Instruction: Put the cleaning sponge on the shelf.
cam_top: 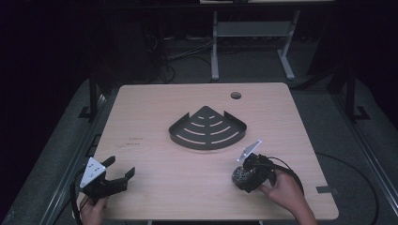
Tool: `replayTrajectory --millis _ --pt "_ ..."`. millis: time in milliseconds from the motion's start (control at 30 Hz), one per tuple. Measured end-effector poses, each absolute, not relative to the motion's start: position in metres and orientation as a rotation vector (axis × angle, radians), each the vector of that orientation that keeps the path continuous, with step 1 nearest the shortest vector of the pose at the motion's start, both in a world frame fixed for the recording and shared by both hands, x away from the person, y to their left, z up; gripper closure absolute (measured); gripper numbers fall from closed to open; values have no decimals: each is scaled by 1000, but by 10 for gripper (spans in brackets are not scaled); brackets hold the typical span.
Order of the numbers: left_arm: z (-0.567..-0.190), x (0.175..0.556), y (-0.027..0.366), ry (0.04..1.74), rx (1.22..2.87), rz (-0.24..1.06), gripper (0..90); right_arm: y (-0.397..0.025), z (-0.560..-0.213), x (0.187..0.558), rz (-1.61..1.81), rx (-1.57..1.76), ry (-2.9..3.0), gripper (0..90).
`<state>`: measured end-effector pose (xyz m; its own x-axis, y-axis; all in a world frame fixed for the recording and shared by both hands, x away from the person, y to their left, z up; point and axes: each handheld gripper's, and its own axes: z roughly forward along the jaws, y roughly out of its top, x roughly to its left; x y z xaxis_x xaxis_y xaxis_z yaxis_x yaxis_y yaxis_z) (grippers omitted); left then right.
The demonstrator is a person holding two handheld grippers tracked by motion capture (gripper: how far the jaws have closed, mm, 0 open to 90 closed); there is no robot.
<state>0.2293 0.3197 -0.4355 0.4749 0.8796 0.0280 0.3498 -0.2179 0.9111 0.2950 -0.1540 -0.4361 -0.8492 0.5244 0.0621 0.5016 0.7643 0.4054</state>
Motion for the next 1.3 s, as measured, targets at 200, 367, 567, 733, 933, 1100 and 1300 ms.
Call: replayTrajectory --millis 200,367,567,733,933,1100,1300 --pt "-435 229 320 1045 1782 704 133 -147 -436 299 594 817 2908 217" --pt "-435 228 320 1043 1781 707 132 -145 -439 300 571 814 2920 278" --pt "-435 228 322 1048 1777 706 132 -144 -438 299 565 791 2921 321" --pt "-434 229 322 1050 1771 706 133 -144 -432 299 564 775 2927 328" --pt "-435 228 322 1051 1772 704 132 -142 -423 302 574 762 2932 328" --pt "-435 229 323 1049 1773 704 132 -139 -417 305 589 750 2942 328" --pt "-434 228 323 1051 1766 710 133 -132 -410 310 594 730 2945 328"
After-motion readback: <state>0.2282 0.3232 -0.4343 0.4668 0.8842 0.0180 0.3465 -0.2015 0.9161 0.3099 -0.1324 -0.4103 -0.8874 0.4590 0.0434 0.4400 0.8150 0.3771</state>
